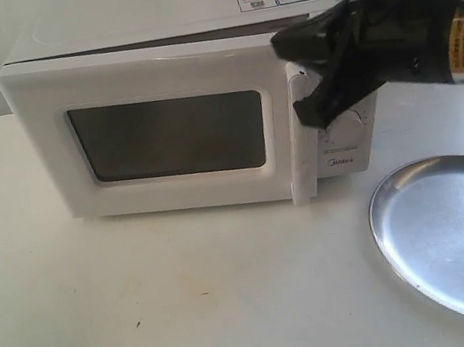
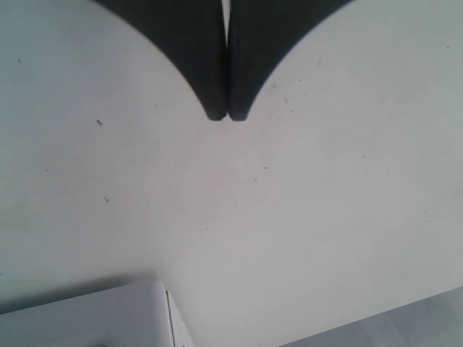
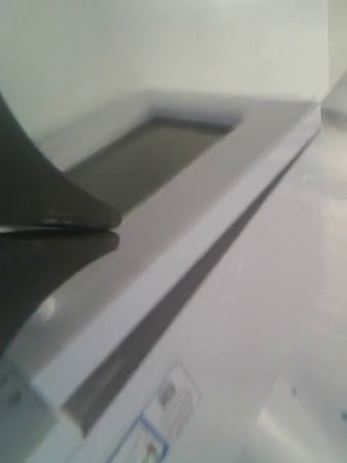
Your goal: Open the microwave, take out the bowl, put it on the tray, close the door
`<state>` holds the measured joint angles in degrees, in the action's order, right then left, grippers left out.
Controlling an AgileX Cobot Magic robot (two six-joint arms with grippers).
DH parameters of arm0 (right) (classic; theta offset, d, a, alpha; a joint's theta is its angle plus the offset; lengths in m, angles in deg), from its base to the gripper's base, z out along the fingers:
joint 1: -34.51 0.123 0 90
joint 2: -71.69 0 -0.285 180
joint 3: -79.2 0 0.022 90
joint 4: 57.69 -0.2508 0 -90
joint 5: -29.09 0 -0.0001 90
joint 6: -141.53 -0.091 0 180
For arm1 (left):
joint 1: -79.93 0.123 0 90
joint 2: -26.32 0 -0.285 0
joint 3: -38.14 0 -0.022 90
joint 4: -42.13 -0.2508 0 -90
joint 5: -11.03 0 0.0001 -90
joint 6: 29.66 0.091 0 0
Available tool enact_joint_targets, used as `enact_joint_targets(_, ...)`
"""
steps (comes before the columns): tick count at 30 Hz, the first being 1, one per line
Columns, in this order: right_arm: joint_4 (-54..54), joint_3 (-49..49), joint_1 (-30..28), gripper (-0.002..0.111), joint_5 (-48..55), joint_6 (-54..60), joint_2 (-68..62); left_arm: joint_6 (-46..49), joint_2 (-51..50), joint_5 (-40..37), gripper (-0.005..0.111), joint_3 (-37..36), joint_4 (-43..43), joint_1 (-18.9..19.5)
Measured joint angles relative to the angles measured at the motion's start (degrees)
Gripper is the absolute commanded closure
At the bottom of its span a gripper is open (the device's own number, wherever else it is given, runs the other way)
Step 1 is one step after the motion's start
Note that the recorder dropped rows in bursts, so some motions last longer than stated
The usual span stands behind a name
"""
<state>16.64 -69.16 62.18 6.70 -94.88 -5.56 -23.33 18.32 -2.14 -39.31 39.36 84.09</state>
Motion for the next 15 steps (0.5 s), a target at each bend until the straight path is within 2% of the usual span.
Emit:
enact_joint_targets(6,-5.5,-3.4,0.0,0.108,20.6,5.6,-0.1,0.0,0.0,0.0,0.107,0.0,0.0,0.0)
enact_joint_targets(10,-6.3,-3.5,0.0,0.108,22.4,6.6,-5.0,0.0,0.0,0.0,0.107,0.0,0.0,0.0)
enact_joint_targets(15,-6.0,-4.6,0.0,0.108,19.7,10.4,-13.7,0.0,0.0,0.0,0.107,0.0,0.0,0.0)
